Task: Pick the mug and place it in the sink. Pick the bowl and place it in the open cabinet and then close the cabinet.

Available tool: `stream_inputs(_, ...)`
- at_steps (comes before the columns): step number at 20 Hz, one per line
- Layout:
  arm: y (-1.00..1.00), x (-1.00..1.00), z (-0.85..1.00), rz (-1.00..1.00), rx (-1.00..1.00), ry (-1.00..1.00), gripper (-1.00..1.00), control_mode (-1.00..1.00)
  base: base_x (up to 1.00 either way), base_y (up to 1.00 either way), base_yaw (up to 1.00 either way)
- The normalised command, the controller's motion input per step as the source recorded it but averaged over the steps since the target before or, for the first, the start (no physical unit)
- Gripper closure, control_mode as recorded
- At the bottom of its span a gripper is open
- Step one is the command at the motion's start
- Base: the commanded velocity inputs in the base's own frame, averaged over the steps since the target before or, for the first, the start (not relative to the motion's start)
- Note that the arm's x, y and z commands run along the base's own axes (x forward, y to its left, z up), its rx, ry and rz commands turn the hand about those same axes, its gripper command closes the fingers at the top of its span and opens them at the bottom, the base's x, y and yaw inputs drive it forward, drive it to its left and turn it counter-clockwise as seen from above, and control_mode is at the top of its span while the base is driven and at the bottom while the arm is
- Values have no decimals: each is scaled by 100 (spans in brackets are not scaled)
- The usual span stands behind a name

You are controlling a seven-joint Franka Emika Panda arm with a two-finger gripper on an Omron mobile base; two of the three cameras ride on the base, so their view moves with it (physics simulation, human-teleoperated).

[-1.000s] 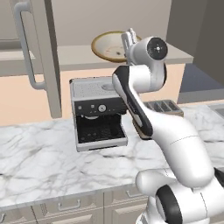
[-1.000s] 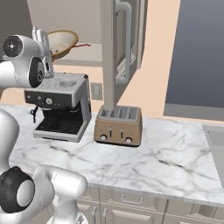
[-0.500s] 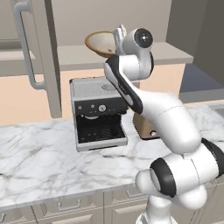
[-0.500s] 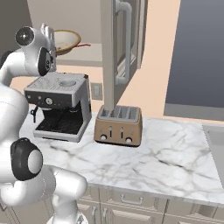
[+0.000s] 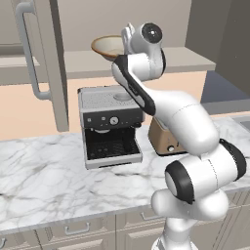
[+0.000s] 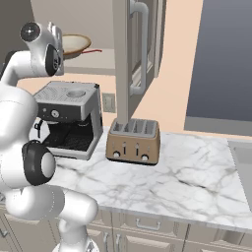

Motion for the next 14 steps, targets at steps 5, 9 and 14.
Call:
stream_inputs(5,40,46,-37,0,0,-11,100,-100,0,0,0)
stream_inputs(9,27,81,-34,0,0,0,100,-100,0,0,0)
stream_inputs(14,32,97,-28,0,0,0,-100,-100,0,0,0)
